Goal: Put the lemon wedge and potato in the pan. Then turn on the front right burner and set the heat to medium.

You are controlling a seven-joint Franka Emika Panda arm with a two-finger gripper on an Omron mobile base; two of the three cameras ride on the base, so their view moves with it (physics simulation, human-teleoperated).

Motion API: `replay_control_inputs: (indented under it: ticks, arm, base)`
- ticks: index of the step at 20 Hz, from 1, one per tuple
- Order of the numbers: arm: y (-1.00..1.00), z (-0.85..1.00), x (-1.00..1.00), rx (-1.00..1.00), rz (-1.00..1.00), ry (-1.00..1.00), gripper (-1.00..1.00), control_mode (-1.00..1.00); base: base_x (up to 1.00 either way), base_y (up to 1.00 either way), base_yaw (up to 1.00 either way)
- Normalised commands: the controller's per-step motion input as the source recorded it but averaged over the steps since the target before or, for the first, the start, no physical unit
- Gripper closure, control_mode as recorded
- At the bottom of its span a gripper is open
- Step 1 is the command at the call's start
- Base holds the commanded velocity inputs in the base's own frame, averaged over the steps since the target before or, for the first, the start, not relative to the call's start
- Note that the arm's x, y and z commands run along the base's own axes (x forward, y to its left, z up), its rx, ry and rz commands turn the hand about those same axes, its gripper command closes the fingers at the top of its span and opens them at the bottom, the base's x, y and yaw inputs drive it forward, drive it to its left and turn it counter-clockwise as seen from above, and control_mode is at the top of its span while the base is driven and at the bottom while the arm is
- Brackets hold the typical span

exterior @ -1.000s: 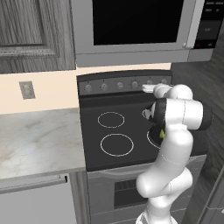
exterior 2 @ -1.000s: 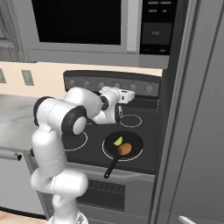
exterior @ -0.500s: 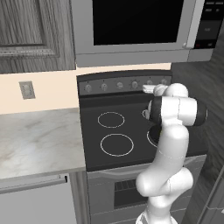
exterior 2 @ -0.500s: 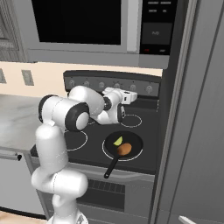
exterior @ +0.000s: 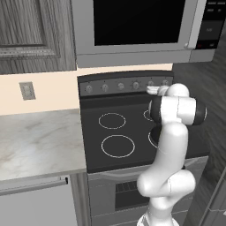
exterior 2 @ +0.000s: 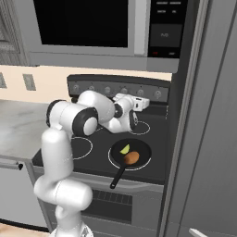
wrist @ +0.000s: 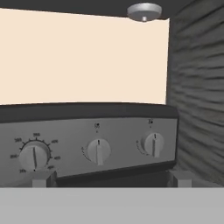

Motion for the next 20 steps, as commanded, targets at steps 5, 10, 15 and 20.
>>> replay_control_inputs:
  ticks: [5,10,15,20]
  arm:
    - [-0.4,-0.03,0.33,0.0,0.0,0.0,-1.0,-1.0]
    - [-0.15,-0.03,0.07,0.0,0.0,0.0,-1.0,-1.0]
    - [-0.08,0.0,0.05,0.0,0.0,0.0,-1.0,-1.0]
    - [-0.12,-0.07,0.07,0.0,0.0,0.0,-1.0,-1.0]
  base:
    - [0.0,0.0,0.0]
    - [0.0,0.0,0.0]
    - [0.0,0.0,0.0]
    - [0.0,0.0,0.0]
